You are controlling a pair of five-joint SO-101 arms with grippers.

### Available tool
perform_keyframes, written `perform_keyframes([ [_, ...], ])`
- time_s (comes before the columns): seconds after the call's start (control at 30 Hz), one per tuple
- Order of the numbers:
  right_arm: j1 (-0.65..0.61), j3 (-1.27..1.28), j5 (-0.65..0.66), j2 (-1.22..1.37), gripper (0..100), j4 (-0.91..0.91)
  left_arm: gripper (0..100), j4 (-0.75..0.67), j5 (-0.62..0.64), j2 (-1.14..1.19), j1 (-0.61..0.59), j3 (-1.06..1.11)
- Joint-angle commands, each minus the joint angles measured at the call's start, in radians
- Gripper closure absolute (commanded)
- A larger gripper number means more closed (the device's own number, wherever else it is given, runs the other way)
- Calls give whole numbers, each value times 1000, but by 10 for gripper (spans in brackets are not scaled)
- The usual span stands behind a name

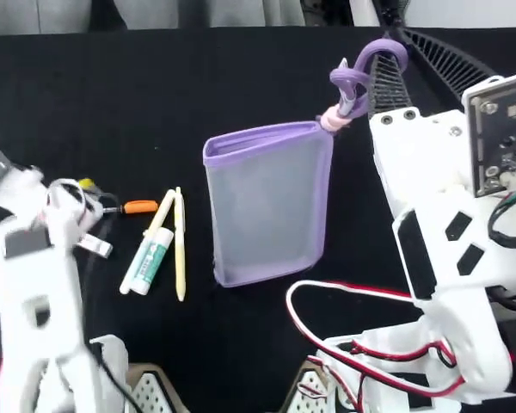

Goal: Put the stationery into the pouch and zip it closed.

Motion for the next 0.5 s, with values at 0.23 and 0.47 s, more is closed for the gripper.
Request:
perform_keyframes([
  [0.23,-14,-24,-2,-7,986,3,788,57,219,603,-102,-266],
  [0.47,-14,-24,-2,-7,986,3,791,120,261,621,-102,-314],
])
